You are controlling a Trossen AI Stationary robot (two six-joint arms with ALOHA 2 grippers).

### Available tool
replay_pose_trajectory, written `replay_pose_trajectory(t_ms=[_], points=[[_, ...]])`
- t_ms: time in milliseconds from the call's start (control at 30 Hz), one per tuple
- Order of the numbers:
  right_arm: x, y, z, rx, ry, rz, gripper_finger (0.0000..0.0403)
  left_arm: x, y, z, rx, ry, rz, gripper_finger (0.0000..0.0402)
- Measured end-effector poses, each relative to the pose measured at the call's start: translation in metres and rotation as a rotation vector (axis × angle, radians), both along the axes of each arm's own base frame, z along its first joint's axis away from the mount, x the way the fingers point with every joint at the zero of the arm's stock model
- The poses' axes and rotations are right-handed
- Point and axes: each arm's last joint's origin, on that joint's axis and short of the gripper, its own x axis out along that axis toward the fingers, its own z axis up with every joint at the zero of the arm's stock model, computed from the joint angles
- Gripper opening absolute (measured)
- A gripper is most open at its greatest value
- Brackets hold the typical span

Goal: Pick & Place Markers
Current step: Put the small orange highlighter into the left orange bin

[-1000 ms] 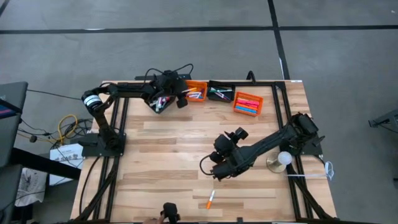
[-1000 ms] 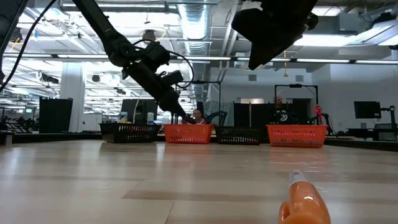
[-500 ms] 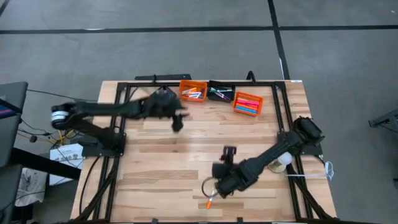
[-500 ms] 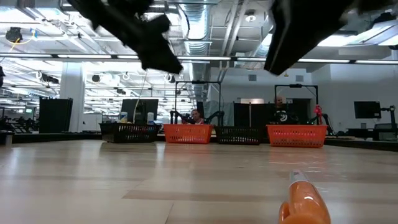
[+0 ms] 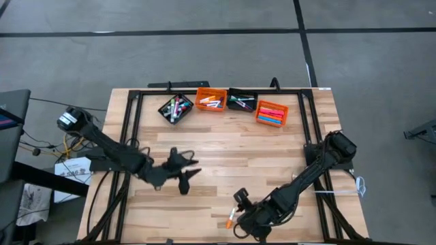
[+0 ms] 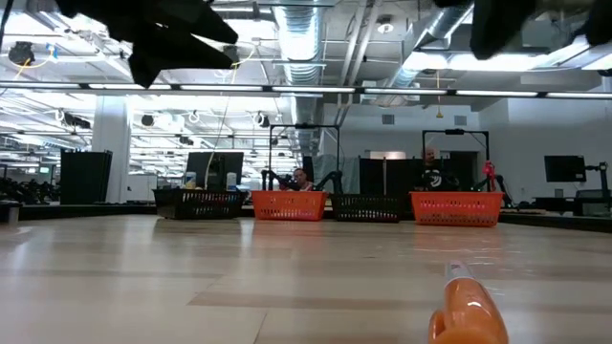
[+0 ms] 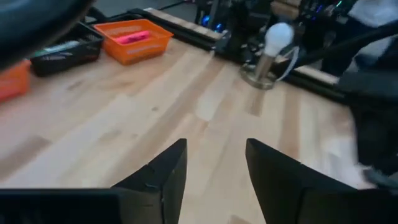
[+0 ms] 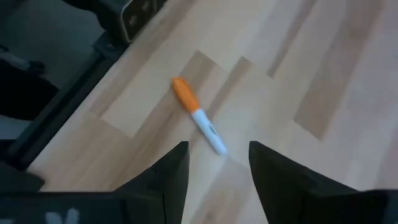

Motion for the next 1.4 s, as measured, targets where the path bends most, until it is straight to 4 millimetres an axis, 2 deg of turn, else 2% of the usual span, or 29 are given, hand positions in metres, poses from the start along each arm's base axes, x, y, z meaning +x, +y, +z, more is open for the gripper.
replay_pose_trajectory(t_ms=[133,300,667,833,967,1100,1300,1400], points=[[-0.001,0.0,-0.025,0.031,-0.061,0.059,0.015,0.006,-0.022,-0.014,-0.032,-0.05,-0.015,0.0168],[-0.002,-0.006,-0.049,0.055,-0.14,0.104,0.0146,0.016,-0.033,-0.025,-0.073,-0.11,-0.021,0.0164],[0.012,-0.027,-0.072,0.109,-0.164,0.187,0.0161,0.021,-0.033,-0.034,-0.074,-0.116,0.022,0.0164],[0.024,-0.032,-0.102,0.134,-0.111,0.234,0.0164,0.025,-0.026,-0.034,-0.069,-0.116,0.051,0.0163],[0.029,-0.034,-0.117,0.16,-0.076,0.252,0.016,0.026,-0.025,-0.035,-0.075,-0.108,0.033,0.0163],[0.031,-0.039,-0.123,0.195,-0.036,0.254,0.0128,0.025,-0.026,-0.036,-0.051,-0.091,0.004,0.0163],[0.035,-0.049,-0.113,0.254,-0.016,0.193,0.0022,0.023,-0.027,-0.038,0.087,-0.032,-0.045,0.0163],[0.035,-0.059,-0.102,0.288,0.007,0.154,0.0025,0.022,-0.019,-0.033,0.123,-0.009,-0.033,0.0163]])
